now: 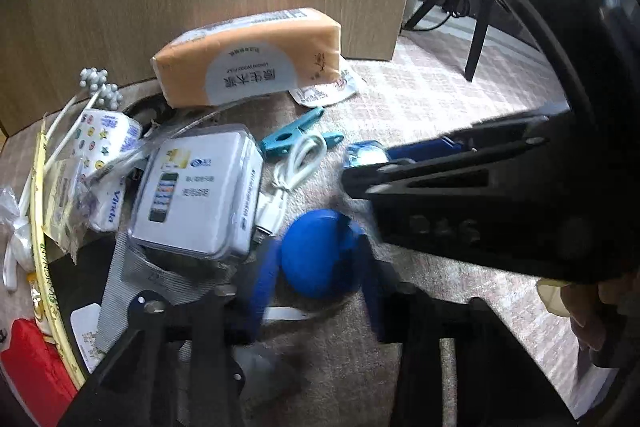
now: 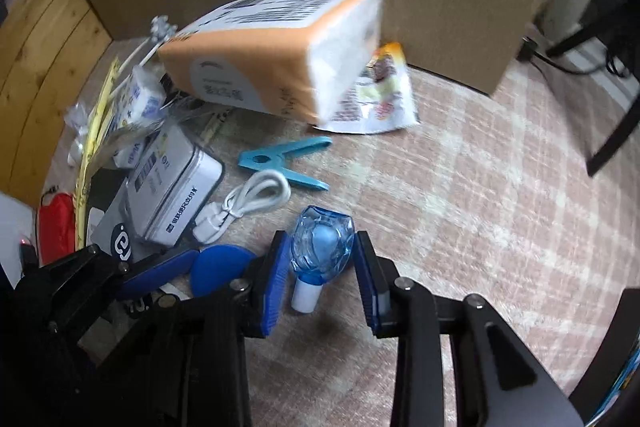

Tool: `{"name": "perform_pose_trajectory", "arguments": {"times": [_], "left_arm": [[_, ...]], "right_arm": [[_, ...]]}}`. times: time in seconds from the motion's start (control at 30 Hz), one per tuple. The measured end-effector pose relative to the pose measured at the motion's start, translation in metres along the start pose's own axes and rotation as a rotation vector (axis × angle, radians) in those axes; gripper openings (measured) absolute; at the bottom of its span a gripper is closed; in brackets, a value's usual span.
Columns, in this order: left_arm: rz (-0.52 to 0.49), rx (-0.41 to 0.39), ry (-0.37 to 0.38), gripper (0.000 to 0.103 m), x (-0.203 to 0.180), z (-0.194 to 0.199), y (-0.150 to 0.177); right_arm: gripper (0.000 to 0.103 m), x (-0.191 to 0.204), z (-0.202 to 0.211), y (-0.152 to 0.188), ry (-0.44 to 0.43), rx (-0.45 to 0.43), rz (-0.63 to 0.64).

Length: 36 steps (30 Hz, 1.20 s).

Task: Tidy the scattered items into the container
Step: 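Grasp the clear blue-capped bottle with the right gripper while the left approaches the blue disc, then close the left gripper on the blue round tape measure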

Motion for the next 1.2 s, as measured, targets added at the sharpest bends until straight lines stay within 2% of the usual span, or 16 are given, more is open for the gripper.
{"name": "perform_pose_trajectory", "arguments": {"times": [0.03, 0.07, 0.13, 0.17, 0.2, 0.27, 0.33, 0.4, 0.57, 0.63, 0.7, 0.9, 1.03, 1.07, 1.13, 1.2], "left_arm": [[0.002, 0.000, 0.000, 0.016, 0.001, 0.000, -0.001], [0.003, 0.004, 0.003, 0.000, 0.002, 0.001, -0.002], [0.005, 0.003, 0.014, 0.000, 0.003, 0.002, -0.001], [0.014, 0.002, 0.018, 0.005, 0.003, 0.002, -0.001], [0.024, 0.010, 0.025, 0.026, 0.003, 0.002, 0.000], [0.042, 0.020, 0.054, 0.046, 0.000, 0.003, -0.001], [0.025, -0.006, 0.044, 0.045, -0.006, 0.009, -0.002], [-0.024, 0.013, 0.015, 0.047, -0.014, 0.009, 0.002], [-0.081, 0.042, -0.064, 0.048, -0.027, -0.006, 0.006], [-0.086, 0.055, -0.073, 0.048, -0.028, -0.014, 0.005], [-0.109, 0.026, -0.087, 0.048, -0.029, -0.014, 0.009], [-0.052, 0.035, -0.047, 0.047, -0.021, -0.003, 0.013], [-0.041, 0.015, -0.033, 0.047, -0.021, 0.017, 0.015], [-0.039, 0.008, -0.023, 0.047, -0.023, 0.022, 0.015], [-0.046, -0.008, -0.002, 0.047, -0.034, 0.033, 0.014], [-0.062, -0.028, 0.020, 0.047, -0.048, 0.046, 0.010]], "right_arm": [[0.032, -0.002, 0.003, 0.003, 0.000, -0.006, -0.008], [0.032, -0.004, 0.007, 0.007, -0.001, -0.015, -0.016], [0.032, -0.011, 0.014, 0.012, 0.000, -0.030, -0.033], [0.032, -0.015, 0.016, 0.014, -0.004, -0.029, -0.041], [0.032, -0.017, 0.017, 0.017, -0.006, -0.026, -0.048], [0.032, -0.018, 0.018, 0.020, -0.003, -0.022, -0.052], [0.032, -0.018, 0.020, 0.023, -0.002, -0.023, -0.048], [0.032, -0.018, 0.024, 0.024, 0.014, -0.028, -0.041], [0.032, -0.025, 0.037, 0.029, 0.046, -0.049, -0.041], [0.032, -0.031, 0.040, 0.033, 0.050, -0.049, -0.047], [0.032, -0.037, 0.044, 0.038, 0.055, -0.052, -0.057], [0.032, -0.047, 0.062, 0.053, 0.054, -0.078, -0.072], [0.032, -0.054, 0.087, 0.069, 0.049, -0.119, -0.082], [0.032, -0.057, 0.096, 0.074, 0.048, -0.134, -0.087], [0.032, -0.078, 0.107, 0.060, 0.041, -0.161, -0.104], [0.032, -0.086, 0.128, 0.070, 0.036, -0.192, -0.133]]}}
Point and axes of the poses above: each gripper's, at about its wrist camera, not at the fingertips, and z roughly against the way its jaws point, x to its left, y to its underside, the point moved 4 cm from there along -z, roughly the way its jaws point, and after that the axes turned 4 degrees about z, right-handed, at the moved point
